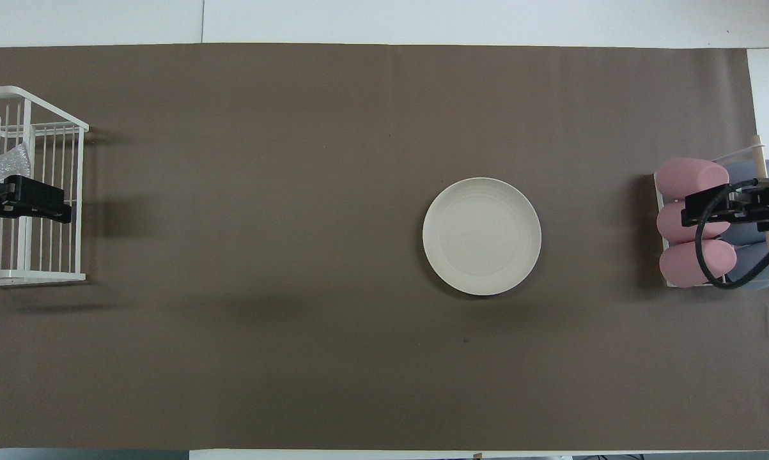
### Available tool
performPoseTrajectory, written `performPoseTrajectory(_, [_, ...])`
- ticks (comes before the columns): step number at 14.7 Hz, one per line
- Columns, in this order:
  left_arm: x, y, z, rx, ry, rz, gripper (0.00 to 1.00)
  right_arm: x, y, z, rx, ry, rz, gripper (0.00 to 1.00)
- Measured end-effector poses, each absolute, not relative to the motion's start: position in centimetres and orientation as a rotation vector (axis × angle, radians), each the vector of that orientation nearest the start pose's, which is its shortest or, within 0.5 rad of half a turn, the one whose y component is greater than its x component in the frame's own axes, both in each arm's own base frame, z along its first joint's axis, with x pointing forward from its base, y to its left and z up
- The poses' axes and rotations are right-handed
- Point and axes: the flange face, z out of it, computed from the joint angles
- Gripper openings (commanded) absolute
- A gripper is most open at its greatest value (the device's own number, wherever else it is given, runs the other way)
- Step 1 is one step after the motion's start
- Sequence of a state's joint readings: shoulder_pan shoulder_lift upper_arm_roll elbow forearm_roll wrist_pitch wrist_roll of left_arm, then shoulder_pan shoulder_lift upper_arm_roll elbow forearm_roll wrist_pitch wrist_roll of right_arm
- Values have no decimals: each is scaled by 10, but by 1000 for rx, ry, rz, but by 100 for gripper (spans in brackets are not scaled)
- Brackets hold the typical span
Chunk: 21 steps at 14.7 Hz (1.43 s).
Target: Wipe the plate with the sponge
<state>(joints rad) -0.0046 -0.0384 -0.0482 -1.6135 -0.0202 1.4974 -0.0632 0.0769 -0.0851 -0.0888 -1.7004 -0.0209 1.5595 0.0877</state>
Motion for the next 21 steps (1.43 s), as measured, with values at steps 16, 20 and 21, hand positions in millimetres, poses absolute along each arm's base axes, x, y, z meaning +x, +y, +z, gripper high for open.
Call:
performPoseTrajectory(16, [540, -33, 610, -2913, -86, 47, 100, 525, -1, 608, -3145, 311, 84, 100])
performPoseTrajectory(20, [560, -49, 557, -2704, -103, 12, 100, 525, 9, 609, -3139, 398, 82, 100])
performPoseTrajectory(21, [568, -52, 536, -2645, -105, 8, 100, 524, 12, 609, -3135, 438, 81, 100])
